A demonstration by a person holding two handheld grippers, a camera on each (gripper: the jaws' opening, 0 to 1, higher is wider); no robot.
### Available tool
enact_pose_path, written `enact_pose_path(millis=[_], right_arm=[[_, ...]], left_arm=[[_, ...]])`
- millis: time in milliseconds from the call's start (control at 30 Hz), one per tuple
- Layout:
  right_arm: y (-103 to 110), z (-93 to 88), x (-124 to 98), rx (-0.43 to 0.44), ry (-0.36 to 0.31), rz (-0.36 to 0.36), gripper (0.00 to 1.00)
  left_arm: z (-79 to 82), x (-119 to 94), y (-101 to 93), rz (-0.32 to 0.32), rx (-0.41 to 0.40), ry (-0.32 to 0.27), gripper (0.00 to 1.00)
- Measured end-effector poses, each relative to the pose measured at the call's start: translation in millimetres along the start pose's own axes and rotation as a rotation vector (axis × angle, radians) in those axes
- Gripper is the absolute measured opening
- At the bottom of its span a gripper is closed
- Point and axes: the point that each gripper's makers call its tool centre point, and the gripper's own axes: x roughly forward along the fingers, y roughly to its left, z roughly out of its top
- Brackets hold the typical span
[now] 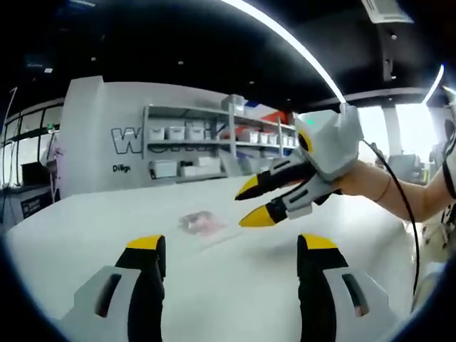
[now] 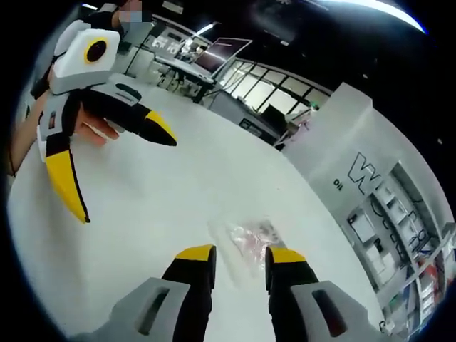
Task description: Open the resealable bag by pulling the two sides of the seal apart until the entire bag opening is separated and visibly accessible.
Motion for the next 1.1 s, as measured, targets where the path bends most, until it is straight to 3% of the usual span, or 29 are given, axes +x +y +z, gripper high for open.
enact_pose_path(millis=[1100], right_arm=[[-0.4, -9.9, 9.0, 0.001, 0.028, 0.053, 0.22]], left_arm=[[0.5, 4.0, -1.5, 0.017, 0.022, 0.029, 0.75]])
